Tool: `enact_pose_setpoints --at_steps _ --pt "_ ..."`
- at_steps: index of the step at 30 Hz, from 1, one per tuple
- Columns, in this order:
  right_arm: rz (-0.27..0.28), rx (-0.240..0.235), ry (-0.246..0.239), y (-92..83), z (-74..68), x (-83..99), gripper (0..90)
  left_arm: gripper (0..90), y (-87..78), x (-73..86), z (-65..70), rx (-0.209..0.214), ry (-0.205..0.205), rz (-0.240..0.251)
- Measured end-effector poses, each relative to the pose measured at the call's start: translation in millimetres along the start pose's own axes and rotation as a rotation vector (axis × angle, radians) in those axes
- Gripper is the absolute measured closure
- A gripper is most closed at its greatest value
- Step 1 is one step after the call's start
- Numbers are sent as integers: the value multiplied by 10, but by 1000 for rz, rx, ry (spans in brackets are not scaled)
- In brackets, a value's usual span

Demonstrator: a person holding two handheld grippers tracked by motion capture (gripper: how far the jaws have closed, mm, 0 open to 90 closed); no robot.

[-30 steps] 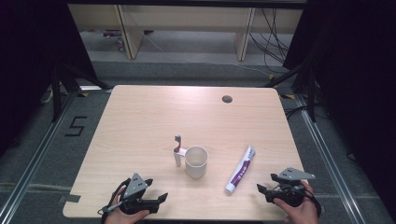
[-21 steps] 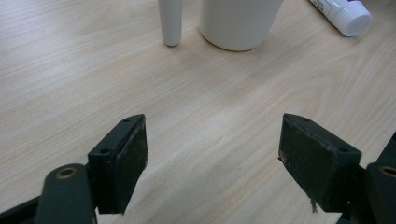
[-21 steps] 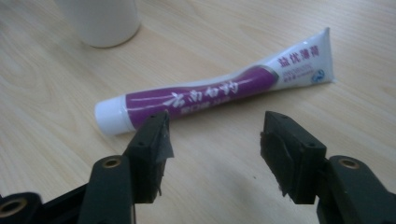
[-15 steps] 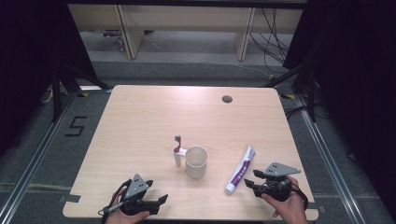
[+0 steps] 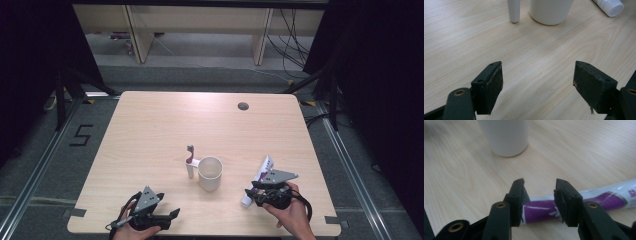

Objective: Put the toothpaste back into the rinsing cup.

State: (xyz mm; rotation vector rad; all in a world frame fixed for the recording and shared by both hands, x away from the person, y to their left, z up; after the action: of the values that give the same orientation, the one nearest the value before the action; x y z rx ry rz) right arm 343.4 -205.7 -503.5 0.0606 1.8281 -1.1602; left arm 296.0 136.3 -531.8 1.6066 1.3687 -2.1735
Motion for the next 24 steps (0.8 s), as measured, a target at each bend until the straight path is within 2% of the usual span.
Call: enact_pose_setpoints --at_steps 2,3,4,5,7,8,9,10,12,14,15,17,18,19,20,21,22,23,24 --pt "-4 -9 -1 27 -15 -11 622 235 -2 5 -7 -3 8 -5" --pt "-15 -14 13 45 -35 -16 647 235 -10 8 -15 -5 16 -16" --pt "-14 -15 -7 76 -31 -31 665 235 -3 -2 -2 0 -2 -2" --pt "-24 -23 -14 117 -48 -44 691 235 -2 -3 -3 0 -1 -4" --pt "-30 -33 -6 136 -68 -52 708 235 -3 -1 0 1 1 -5" --pt "-41 -41 -8 179 -93 -61 737 235 -9 5 -10 4 17 -14" --pt "-44 -49 -17 203 -109 -67 748 235 1 0 2 3 -2 2" --pt "-42 -54 -30 228 -118 -71 761 235 -1 -3 -4 2 -1 -4" --pt "-48 -54 -20 243 -142 -70 778 236 -1 -2 -3 2 -1 -4" --pt "-57 -64 -43 285 -168 -73 788 236 3 5 0 4 3 2" --pt "-69 -61 -51 296 -166 -67 791 236 -7 7 -15 1 23 -20" --pt "-88 -61 -40 312 -186 -55 795 236 -4 11 -16 2 27 -28" --pt "-84 -58 -28 332 -196 -47 799 236 7 8 4 7 9 -8" --pt "-87 -52 -41 339 -188 -40 801 237 7 7 6 8 6 -5" --pt "-93 -53 -38 339 -189 -35 803 237 -4 9 -11 7 22 -20" --pt "-104 -58 -32 327 -182 -34 804 237 -3 5 -10 7 16 -19" --pt "-104 -63 -48 327 -169 -30 805 237 -2 4 -7 2 11 -18" --pt "-90 -63 -44 335 -173 -25 807 237 -7 10 -13 8 24 -22" --pt "-104 -54 1 318 -200 -11 808 238 -7 12 -12 8 24 -21"
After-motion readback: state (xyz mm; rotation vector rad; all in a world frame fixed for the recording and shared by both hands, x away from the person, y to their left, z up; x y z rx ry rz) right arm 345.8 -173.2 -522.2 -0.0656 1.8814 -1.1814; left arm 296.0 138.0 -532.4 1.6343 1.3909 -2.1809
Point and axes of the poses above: each handheld gripper's, and its own axes: y roughly forward along the jaws, x roughly out of its underside, z roughly to its right, the point moved 4 cm from there along y, roughly forward along the jaws, and after that the axes turned 6 degrees about y, right-handed, at the moved point
